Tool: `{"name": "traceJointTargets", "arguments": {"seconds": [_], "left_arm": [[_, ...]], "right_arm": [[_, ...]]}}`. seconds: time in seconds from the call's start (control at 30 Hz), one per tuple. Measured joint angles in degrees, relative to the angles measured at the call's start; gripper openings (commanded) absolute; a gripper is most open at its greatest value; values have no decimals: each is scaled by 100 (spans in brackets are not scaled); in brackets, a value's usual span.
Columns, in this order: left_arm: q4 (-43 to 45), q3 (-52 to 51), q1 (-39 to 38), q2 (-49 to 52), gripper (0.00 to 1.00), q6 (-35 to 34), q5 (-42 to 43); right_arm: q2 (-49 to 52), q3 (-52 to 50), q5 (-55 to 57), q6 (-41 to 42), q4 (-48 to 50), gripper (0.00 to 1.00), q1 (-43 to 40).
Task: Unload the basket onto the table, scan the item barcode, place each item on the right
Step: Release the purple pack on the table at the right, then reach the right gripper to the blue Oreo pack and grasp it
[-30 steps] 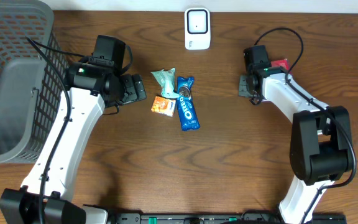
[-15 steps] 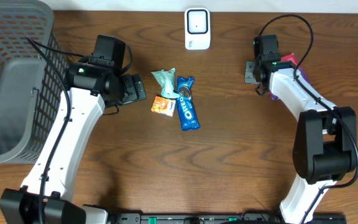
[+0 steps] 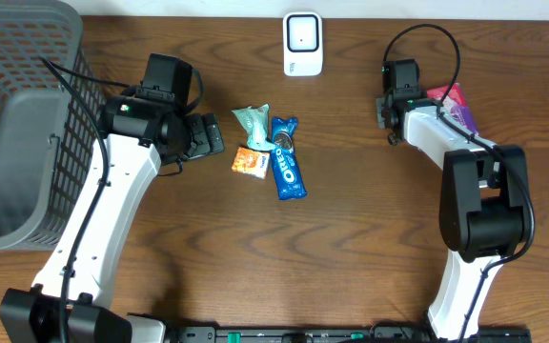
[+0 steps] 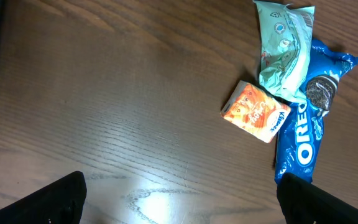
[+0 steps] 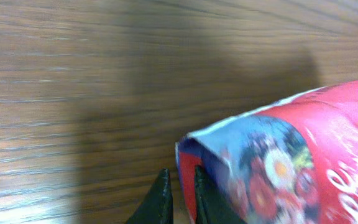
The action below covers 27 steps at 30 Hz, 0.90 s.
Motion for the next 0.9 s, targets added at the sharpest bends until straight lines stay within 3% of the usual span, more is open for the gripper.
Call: {"name": "traceJointTargets", "arguments": {"seconds": [0.2, 0.3, 0.47, 0.5, 0.53, 0.57, 0.63, 0.9], "left_arm": [[0, 0, 0, 0, 98, 0, 0], [0, 0, 0, 0, 98, 0, 0], [0, 0, 0, 0, 98, 0, 0], [-2, 0, 0, 0, 98, 0, 0], [0, 0, 0, 0, 98, -2, 0], [0, 0, 0, 0, 98, 0, 0], [0, 0, 0, 0, 98, 0, 0], [0, 0, 0, 0, 98, 0, 0]], "right_arm": [[0, 0, 876, -98, 15, 27, -256], [0, 52, 1307, -109, -52, 50, -278], [-2, 367, 1711, -92, -391, 62, -127], [-2, 426, 1696, -59, -509, 70, -90], [-11, 503, 1633, -24, -658, 94, -39], [-20, 566, 1488, 9, -822, 99, 0], [-81, 658, 1003, 92, -1134, 99, 70], [-417, 820, -3405, 177, -2140, 99, 83]]}}
